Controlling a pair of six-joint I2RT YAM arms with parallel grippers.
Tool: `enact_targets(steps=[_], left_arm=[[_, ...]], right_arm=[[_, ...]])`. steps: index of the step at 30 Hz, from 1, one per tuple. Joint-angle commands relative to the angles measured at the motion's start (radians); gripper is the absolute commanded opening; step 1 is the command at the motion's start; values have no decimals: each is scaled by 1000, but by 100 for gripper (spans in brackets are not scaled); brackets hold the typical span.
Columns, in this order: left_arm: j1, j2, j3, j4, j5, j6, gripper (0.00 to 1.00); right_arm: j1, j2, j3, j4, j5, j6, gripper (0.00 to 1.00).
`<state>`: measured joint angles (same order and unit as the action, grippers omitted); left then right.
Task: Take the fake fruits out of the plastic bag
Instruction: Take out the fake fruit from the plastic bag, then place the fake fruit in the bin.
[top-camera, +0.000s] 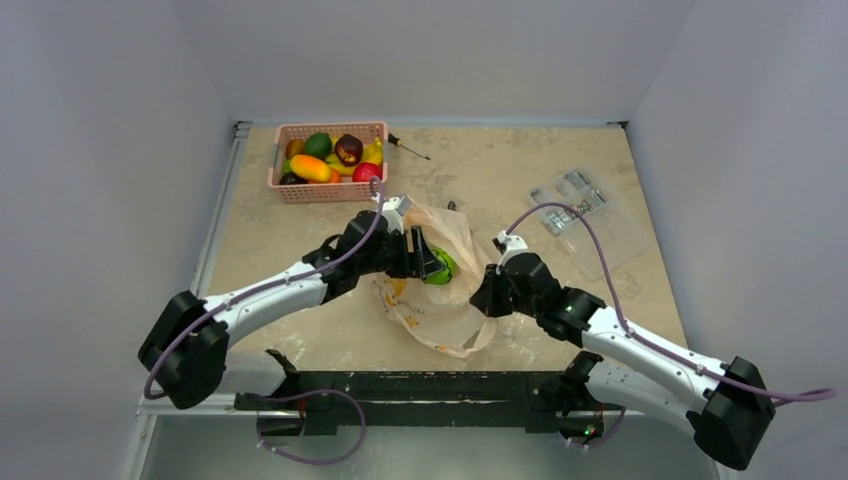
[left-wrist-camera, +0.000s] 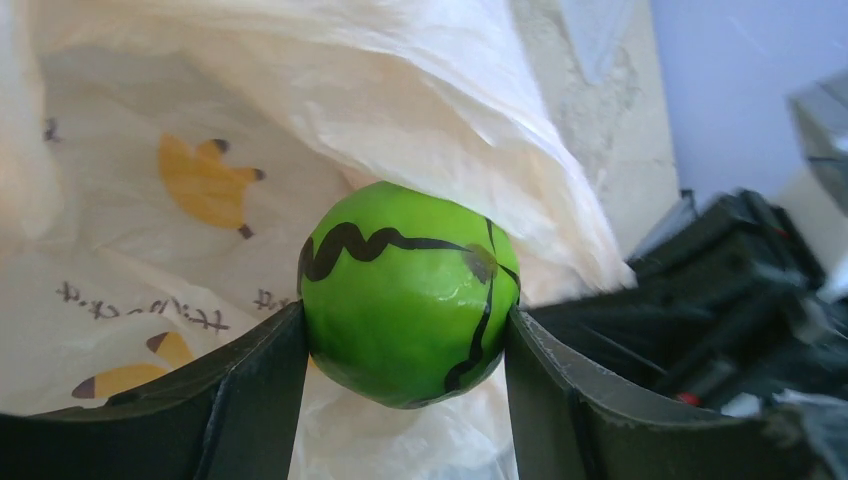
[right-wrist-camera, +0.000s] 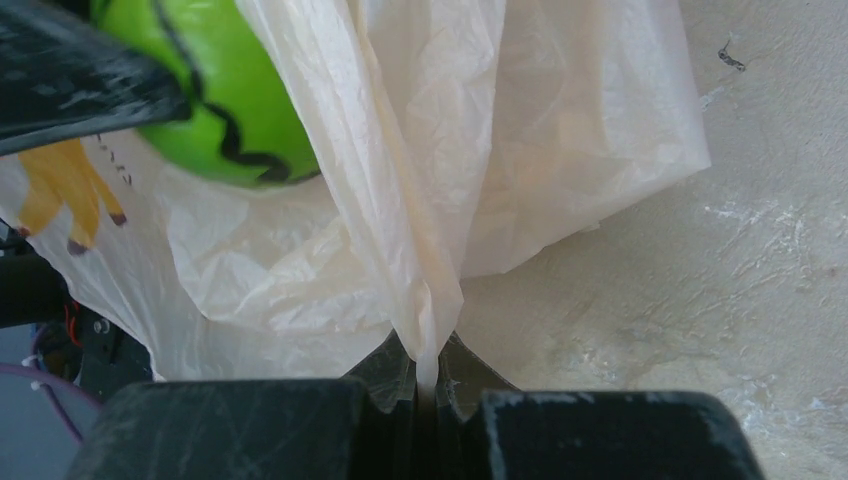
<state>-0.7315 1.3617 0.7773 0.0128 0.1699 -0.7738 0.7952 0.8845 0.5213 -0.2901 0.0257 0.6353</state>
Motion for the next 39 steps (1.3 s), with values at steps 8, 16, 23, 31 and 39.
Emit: enact_targets(steps=[8, 16, 23, 31, 39], left_arm=[[-13, -251, -58, 72, 408, -36, 13], [-9, -459, 89, -205, 344, 101, 13], [19, -488, 387, -609, -185, 298, 10], [206, -389, 443, -485, -285, 318, 10], [452, -118, 478, -305, -175, 214, 10]], right_arm=[[-2, 42, 20, 40, 82, 79, 0], [-2, 28, 25, -34, 224, 149, 0], [-2, 29, -63, 43, 66, 90, 0], [-1, 171, -143, 203, -124, 52, 0], [-1, 119, -61, 152, -55, 36, 0]])
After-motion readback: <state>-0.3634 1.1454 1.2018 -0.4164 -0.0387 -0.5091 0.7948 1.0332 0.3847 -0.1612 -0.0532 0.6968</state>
